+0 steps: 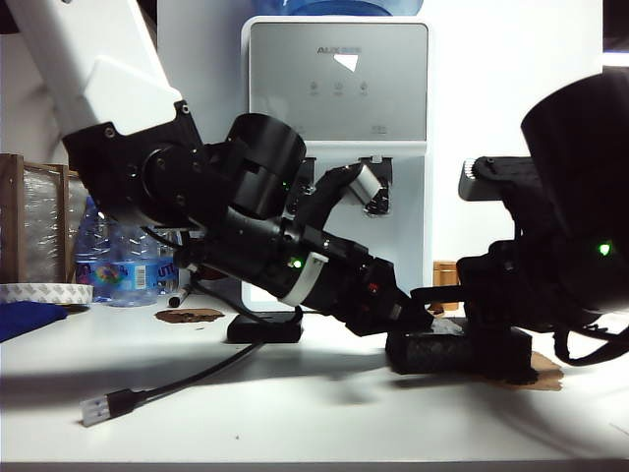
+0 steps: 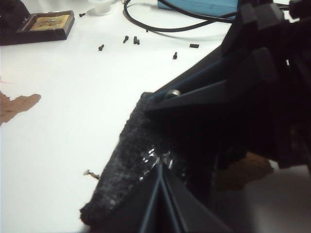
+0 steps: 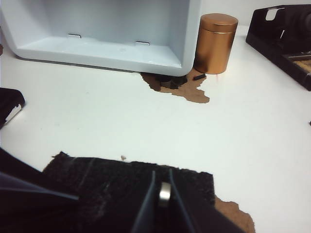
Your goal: Take the USB flash drive out of the black sponge and insert it into the slot on top of the black USB adpator box.
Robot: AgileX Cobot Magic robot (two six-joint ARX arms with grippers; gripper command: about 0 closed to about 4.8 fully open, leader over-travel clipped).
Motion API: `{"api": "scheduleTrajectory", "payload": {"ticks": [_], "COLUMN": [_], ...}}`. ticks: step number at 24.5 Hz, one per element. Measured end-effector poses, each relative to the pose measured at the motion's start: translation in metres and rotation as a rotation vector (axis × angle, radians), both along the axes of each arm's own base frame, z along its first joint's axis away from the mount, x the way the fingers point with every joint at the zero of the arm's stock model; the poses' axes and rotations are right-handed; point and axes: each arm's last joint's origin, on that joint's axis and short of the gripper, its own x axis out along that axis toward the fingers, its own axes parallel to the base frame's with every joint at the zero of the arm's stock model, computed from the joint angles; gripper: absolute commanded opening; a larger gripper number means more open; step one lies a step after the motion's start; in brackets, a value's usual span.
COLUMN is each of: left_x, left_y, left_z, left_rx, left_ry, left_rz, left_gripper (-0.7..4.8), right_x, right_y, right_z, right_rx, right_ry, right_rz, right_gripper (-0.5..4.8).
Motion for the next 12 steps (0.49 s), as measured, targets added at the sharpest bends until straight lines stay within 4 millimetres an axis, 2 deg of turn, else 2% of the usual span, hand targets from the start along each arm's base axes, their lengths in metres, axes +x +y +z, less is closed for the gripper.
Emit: {"api": "scheduleTrajectory", "payload": {"ticks": [2, 12], "left_x": [0.0, 0.0003], "left_y": [0.0, 0.0002], "left_z": [0.0, -0.0001], "left_rx": [0.0, 0.0], "left_ry": [0.0, 0.0], "left_rz": [0.0, 0.001], "left_gripper": [-0.04, -0.04], "right_x": [0.0, -0.0014], "right_y": [0.0, -0.0006], "right_z": [0.0, 0.003], "right_rx": [0.001, -0.005], "right_ry": [0.001, 0.01], "right_rz": [0.0, -0.003], "right_gripper": [-0.01, -0.01]}}
